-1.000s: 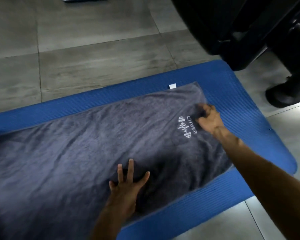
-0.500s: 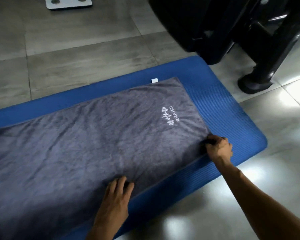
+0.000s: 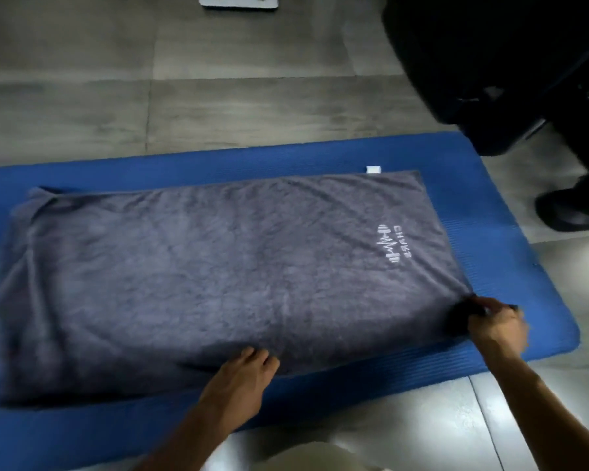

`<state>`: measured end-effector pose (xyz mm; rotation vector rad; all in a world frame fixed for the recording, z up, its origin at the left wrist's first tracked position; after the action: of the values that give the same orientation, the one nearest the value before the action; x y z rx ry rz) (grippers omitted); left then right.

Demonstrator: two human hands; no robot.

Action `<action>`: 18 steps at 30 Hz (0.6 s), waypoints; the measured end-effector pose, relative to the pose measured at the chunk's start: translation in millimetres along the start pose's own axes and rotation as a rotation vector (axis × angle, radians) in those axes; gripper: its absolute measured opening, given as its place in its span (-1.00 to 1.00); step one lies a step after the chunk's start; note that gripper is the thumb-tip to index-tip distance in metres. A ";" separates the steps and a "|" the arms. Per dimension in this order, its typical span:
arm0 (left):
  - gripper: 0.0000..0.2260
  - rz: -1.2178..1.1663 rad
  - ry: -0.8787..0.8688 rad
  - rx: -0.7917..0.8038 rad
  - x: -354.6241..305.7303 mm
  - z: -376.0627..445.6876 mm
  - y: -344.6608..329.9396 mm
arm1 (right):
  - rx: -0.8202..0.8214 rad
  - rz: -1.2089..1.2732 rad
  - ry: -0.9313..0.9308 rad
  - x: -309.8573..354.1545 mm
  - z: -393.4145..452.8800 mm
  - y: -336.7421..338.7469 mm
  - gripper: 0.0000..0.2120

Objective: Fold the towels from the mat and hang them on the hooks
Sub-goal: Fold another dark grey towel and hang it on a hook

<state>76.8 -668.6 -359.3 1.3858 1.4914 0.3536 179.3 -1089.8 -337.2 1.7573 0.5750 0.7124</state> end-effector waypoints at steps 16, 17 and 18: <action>-0.58 -0.381 0.873 -1.029 234.6 -184.5 70.1 | 0.370 0.126 1.339 355.7 -289.5 -144.9 -0.79; -0.55 -0.407 0.988 -1.086 250.0 -202.8 69.4 | 0.427 0.132 1.380 378.6 -312.9 -153.4 -0.77; -0.54 -0.448 1.100 -1.129 261.5 -216.3 68.4 | 0.476 0.134 1.404 399.5 -333.4 -159.1 -0.75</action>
<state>-9.5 -334.2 -334.8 -0.1557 1.8403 1.5236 217.2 -547.1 -345.1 1.4666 1.6521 2.0346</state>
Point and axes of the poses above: each hand's wrist, its own z-axis towards the middle knuckle, its own y-axis out of the back of the hand, x = y × z, the point moved 6 cm from there along z, towards the middle knuckle, and after that the axes turned 11 degrees about -z, right-handed, at the moved point
